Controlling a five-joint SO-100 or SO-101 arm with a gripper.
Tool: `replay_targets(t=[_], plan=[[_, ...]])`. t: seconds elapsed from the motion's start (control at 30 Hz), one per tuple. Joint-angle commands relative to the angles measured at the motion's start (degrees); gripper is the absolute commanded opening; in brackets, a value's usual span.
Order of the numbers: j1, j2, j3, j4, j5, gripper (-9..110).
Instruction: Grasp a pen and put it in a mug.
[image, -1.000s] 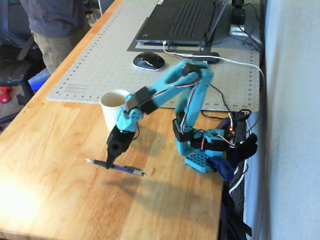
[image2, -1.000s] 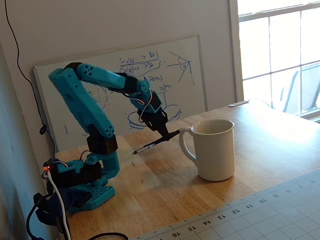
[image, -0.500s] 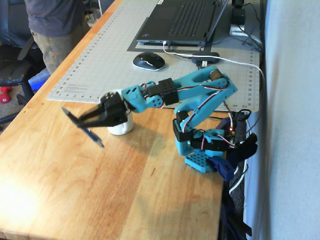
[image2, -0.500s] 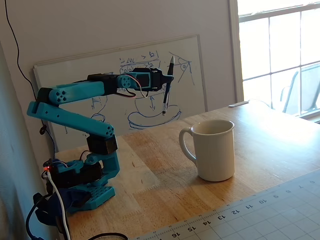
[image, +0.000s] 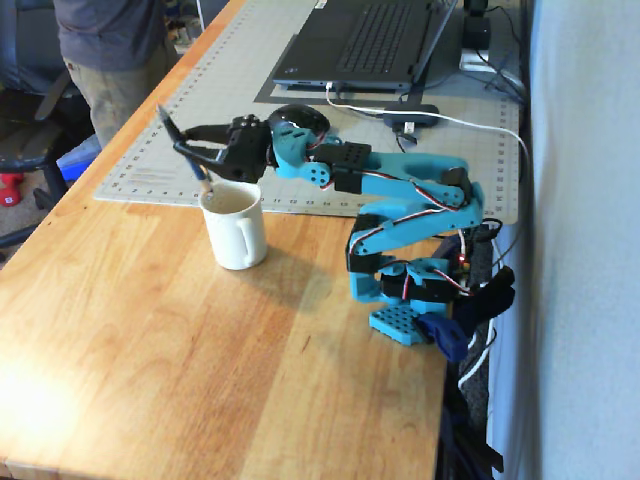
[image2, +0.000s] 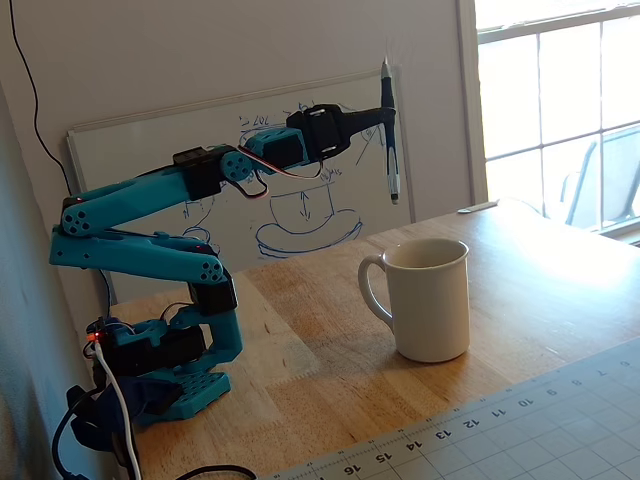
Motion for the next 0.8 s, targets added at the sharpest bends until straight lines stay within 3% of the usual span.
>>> replay_targets(t=[0.0,0.3,0.77], plan=[[4.8,0.7,-3.7,-2.4,-0.5,1],[13.3,-5.6,-3.6,-2.4,-0.5,1],[12.7,-8.0,5.0,-2.5,-0.5,2]])
